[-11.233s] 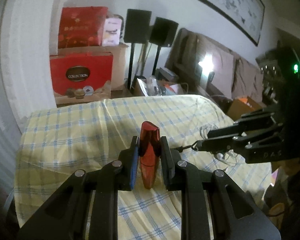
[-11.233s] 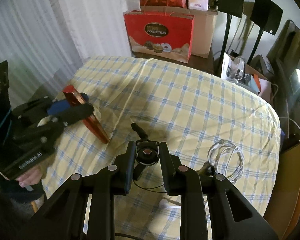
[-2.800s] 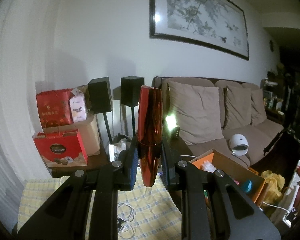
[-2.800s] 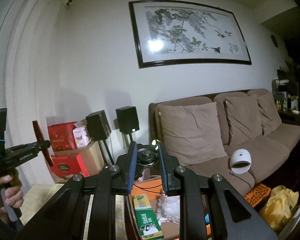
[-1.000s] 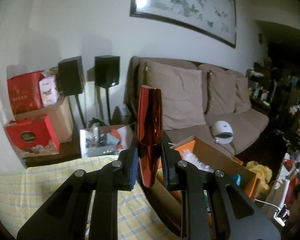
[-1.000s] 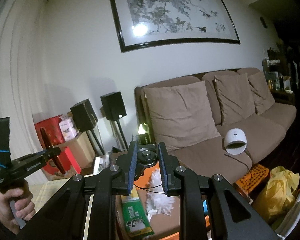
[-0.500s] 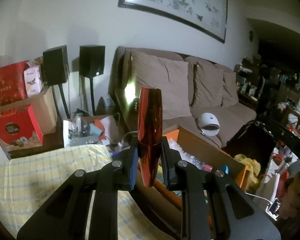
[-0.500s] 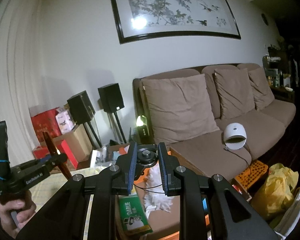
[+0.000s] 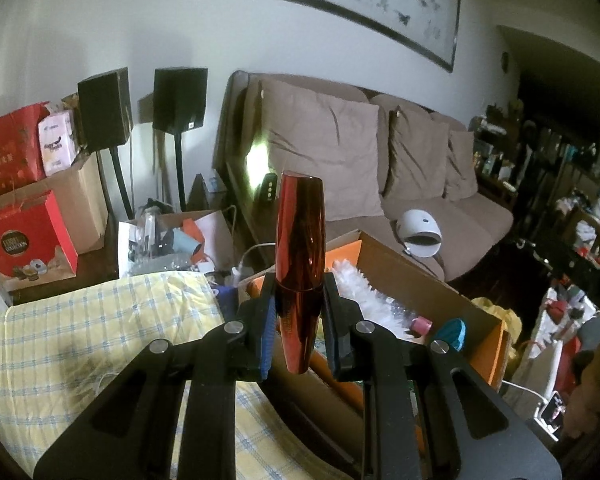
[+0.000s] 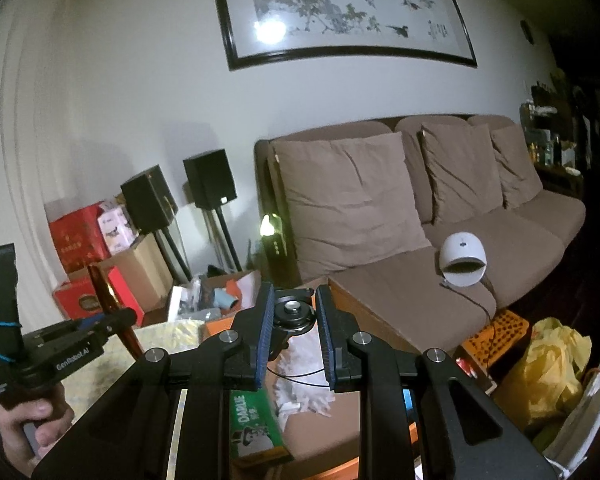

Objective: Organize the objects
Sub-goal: 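Carry the red cylinder with the left tool while the right tool carries the black cable toward the box, then lower the red cylinder with the left tool into the orange-lined box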

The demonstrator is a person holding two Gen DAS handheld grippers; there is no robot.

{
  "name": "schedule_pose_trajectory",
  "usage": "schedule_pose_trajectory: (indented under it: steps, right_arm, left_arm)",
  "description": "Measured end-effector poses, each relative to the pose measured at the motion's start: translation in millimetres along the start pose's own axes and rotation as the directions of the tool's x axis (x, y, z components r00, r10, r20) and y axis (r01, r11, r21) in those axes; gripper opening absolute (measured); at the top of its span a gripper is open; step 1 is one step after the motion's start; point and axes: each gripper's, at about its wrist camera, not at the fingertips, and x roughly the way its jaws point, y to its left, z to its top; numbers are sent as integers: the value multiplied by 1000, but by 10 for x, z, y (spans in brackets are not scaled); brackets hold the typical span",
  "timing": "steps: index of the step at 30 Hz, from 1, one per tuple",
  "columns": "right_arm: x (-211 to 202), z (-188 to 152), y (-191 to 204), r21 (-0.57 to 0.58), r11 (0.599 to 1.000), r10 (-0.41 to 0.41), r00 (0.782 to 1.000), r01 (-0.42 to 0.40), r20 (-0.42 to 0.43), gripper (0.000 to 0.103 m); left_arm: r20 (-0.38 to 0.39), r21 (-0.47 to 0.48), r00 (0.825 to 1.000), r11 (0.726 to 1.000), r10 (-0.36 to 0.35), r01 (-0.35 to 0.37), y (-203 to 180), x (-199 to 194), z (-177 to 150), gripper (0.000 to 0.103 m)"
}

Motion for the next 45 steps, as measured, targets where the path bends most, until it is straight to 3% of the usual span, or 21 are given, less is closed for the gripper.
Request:
schedule_pose_trajectory:
  steps: [13, 18, 27, 35, 45]
  right_arm:
    - [150, -63, -172, 18, 999, -32, 999, 33, -44, 20]
    - [85, -3, -183, 20, 999, -35, 999, 35, -24, 20]
    - [-98, 174, -157, -8, 997, -74, 996, 74, 46, 20]
    - [-61, 284, -213, -42, 991, -127, 989, 131, 75, 20]
    - [-151, 366, -260, -52, 988, -136, 984, 142, 111, 20]
  left_arm:
    - [-42, 27, 999, 999, -21, 22, -45, 263, 47, 19]
    - [-68, 68, 995, 995, -75, 79, -176, 324, 202, 19]
    - [34, 188, 983, 967, -181, 172, -564, 229, 624, 19]
    - [58, 192, 960, 947, -273, 258, -735, 340, 801, 19]
    - [80, 171, 966, 958, -247, 231, -633, 417, 832, 19]
